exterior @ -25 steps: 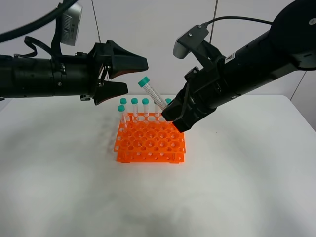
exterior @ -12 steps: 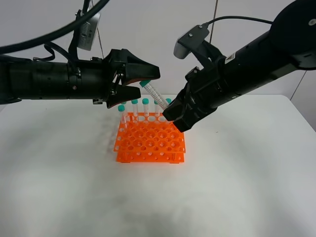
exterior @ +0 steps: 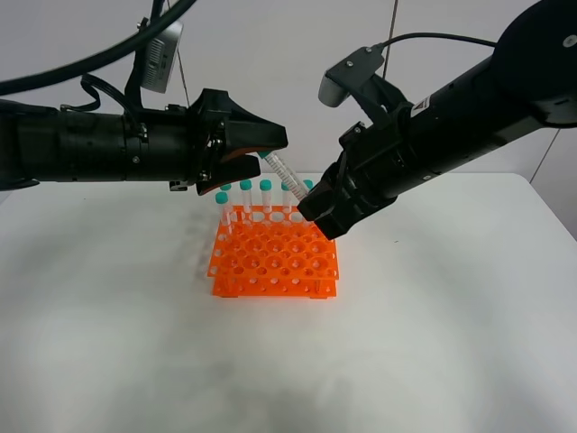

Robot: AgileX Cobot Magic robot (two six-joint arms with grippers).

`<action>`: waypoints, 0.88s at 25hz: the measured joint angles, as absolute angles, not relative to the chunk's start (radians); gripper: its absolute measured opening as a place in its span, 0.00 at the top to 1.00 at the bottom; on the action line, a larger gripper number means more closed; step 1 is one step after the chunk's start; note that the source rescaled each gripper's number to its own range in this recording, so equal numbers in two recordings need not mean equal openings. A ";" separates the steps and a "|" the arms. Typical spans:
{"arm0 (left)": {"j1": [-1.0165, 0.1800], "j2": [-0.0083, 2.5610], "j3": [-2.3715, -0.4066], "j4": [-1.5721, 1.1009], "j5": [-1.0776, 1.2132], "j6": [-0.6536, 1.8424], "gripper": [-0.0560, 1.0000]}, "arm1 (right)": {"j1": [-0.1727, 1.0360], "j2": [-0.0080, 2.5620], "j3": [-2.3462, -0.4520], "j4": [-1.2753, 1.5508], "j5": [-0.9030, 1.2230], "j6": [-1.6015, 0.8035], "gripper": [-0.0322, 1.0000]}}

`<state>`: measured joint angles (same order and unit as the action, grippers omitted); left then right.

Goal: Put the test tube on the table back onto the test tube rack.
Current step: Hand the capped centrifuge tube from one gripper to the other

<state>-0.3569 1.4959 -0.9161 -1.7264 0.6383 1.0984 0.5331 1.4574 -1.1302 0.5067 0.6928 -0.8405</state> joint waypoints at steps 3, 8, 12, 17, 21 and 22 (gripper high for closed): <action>-0.357 1.497 -0.939 -1.726 0.639 1.094 0.39 | 0.533 1.457 -1.130 0.506 0.693 -0.838 0.94; -0.357 1.497 -0.965 -1.729 0.643 1.091 0.39 | 0.533 1.457 -1.130 0.503 0.693 -0.838 0.94; -0.357 1.497 -0.965 -1.729 0.643 1.091 0.39 | 0.533 1.457 -1.130 0.503 0.693 -0.838 0.94; -0.357 1.497 -0.965 -1.716 0.647 1.082 0.39 | 0.533 1.457 -1.130 0.503 0.693 -0.837 0.94; -0.357 1.497 -0.965 -1.706 0.648 1.078 0.39 | 0.533 1.457 -1.130 0.502 0.692 -0.837 0.94; -0.357 1.497 -0.965 -1.699 0.648 1.078 0.39 | 0.533 1.457 -1.130 0.502 0.692 -0.837 0.94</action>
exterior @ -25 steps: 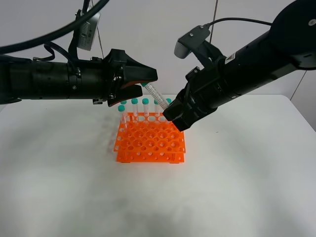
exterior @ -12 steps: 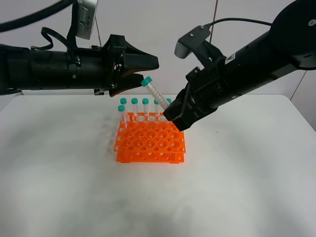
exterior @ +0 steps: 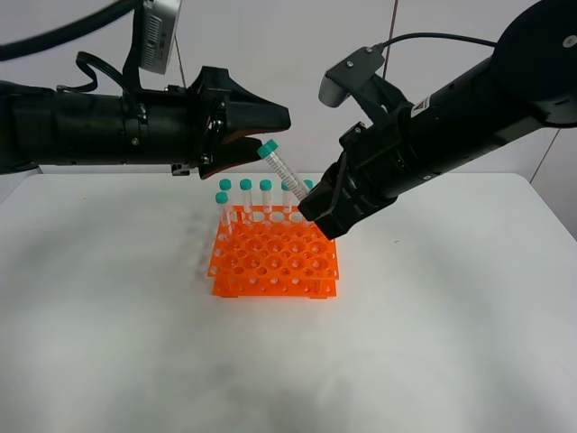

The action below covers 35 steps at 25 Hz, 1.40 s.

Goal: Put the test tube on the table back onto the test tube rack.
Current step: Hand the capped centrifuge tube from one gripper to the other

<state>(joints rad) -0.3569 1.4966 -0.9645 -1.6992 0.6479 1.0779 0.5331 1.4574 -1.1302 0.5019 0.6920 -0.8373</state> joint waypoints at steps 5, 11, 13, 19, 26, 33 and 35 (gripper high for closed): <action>-0.357 1.497 -0.965 -1.673 0.652 1.077 0.39 | 0.533 1.457 -1.130 0.502 0.692 -0.837 0.94; -0.357 1.497 -0.965 -1.672 0.667 1.075 0.54 | 0.533 1.457 -1.130 0.502 0.692 -0.832 0.94; -0.357 1.497 -0.965 -1.672 0.667 1.074 0.58 | 0.533 1.457 -1.130 0.502 0.692 -0.830 0.94; -0.357 1.497 -0.965 -1.671 0.672 1.074 0.61 | 0.533 1.457 -1.130 0.502 0.692 -0.829 0.94; -0.357 1.497 -0.965 -1.639 0.686 1.074 0.61 | 0.533 1.457 -1.130 0.502 0.692 -0.829 0.94; -0.357 1.500 -0.965 -1.642 0.667 1.074 0.95 | 0.533 1.457 -1.130 0.502 0.690 -0.829 0.94; -0.357 1.501 -0.965 -1.642 0.666 1.074 0.95 | 0.533 1.457 -1.130 0.501 0.690 -0.826 0.94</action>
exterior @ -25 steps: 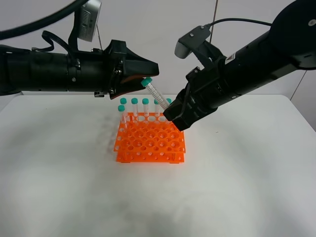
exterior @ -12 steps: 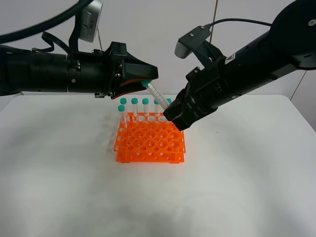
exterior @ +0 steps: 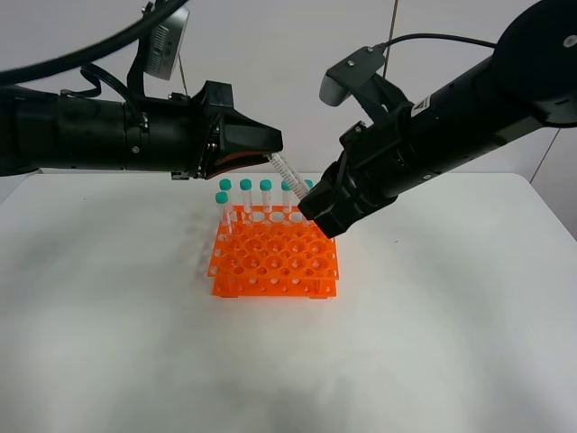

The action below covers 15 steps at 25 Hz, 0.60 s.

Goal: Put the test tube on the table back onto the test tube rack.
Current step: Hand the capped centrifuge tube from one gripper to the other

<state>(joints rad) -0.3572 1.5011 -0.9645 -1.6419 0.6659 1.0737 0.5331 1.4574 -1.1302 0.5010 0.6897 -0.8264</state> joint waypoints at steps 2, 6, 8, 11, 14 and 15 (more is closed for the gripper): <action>-0.357 1.502 -0.965 -1.642 0.666 1.074 0.95 | 0.533 1.457 -1.130 0.500 0.690 -0.826 0.94; -0.357 1.502 -0.965 -1.642 0.666 1.074 0.95 | 0.533 1.457 -1.130 0.500 0.690 -0.814 0.88; -0.357 1.502 -0.965 -1.643 0.667 1.074 0.95 | 0.533 1.457 -1.130 0.500 0.691 -0.808 0.60; -0.357 1.502 -0.965 -1.643 0.662 1.074 0.95 | 0.533 1.457 -1.140 0.494 0.698 -0.783 0.14; -0.357 1.502 -0.965 -1.643 0.646 1.074 0.95 | 0.533 1.457 -1.217 0.418 0.758 -0.639 0.03; -0.357 1.502 -0.965 -1.643 0.636 1.074 0.95 | 0.533 1.457 -1.250 0.379 0.785 -0.581 0.02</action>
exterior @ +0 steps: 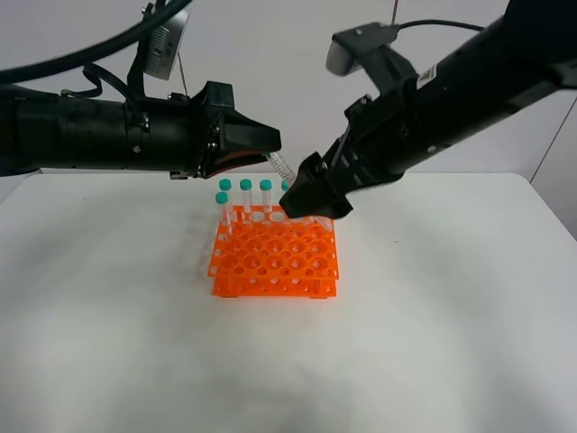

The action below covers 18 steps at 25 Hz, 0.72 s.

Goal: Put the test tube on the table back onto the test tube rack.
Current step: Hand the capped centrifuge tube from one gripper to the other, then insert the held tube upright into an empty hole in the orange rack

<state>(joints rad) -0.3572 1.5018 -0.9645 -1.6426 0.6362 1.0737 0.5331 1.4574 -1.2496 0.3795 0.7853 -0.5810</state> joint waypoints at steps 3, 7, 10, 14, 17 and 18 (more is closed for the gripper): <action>-0.357 1.502 -0.965 -1.643 0.603 1.074 0.95 | 0.530 1.457 -1.361 0.210 0.885 -0.401 0.00; -0.357 1.502 -0.965 -1.643 0.580 1.074 0.95 | 0.473 1.457 -1.433 0.035 0.997 -0.174 0.00; -0.357 1.502 -0.965 -1.643 0.580 1.074 0.95 | 0.376 1.457 -1.438 -0.028 1.042 -0.053 0.00; -0.357 1.502 -0.965 -1.643 0.580 1.074 0.95 | 0.226 1.457 -1.438 -0.049 1.065 -0.019 0.00; -0.357 1.502 -0.965 -1.643 0.580 1.074 0.95 | 0.130 1.457 -1.438 -0.050 1.094 -0.046 0.00; -0.357 1.502 -0.965 -1.643 0.580 1.074 0.95 | 0.098 1.457 -1.438 -0.050 1.105 -0.053 0.00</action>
<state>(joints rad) -0.3572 1.5018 -0.9645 -1.6429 0.5796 1.0737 0.0982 1.4574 -1.4384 -0.0504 1.1052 -0.0534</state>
